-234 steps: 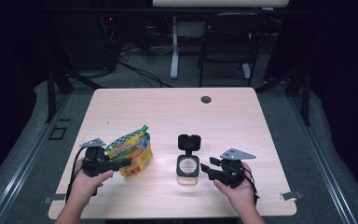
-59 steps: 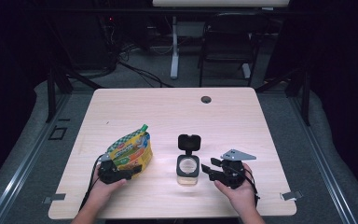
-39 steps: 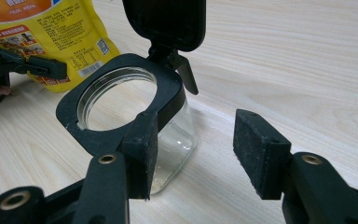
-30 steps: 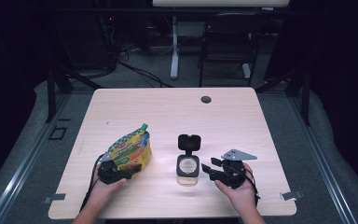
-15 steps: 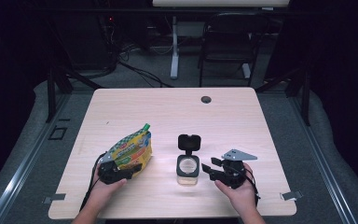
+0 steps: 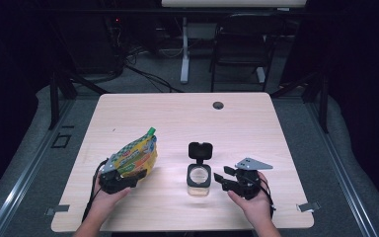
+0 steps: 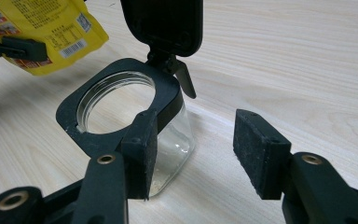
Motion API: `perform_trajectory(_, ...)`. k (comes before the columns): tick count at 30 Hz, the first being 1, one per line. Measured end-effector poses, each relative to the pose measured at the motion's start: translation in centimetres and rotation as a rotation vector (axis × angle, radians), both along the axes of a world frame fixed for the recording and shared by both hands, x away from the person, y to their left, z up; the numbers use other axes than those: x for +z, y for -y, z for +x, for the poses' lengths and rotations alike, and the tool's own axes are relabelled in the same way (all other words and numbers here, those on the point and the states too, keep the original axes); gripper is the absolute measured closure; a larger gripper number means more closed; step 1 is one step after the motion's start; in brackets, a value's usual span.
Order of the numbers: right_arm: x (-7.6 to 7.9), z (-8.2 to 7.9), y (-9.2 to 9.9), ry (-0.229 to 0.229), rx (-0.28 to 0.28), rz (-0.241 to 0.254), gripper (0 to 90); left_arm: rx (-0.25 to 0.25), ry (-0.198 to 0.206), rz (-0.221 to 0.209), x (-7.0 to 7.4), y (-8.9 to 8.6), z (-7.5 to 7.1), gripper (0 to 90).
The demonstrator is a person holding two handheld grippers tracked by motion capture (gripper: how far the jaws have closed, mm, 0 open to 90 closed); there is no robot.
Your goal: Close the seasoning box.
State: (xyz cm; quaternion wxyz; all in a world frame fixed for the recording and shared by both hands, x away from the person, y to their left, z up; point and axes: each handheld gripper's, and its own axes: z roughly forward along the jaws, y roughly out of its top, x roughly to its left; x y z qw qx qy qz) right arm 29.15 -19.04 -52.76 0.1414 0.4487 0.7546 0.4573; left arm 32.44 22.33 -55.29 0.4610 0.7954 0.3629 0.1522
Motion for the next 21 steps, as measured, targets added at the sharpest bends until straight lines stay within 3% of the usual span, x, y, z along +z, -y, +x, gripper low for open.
perform_trajectory(21, 0.0, 0.0, 0.0, -0.001, 0.001, -0.004, 49.7, 0.000, 0.095, 0.030, 2.6, 0.4, -1.1, 46.6)
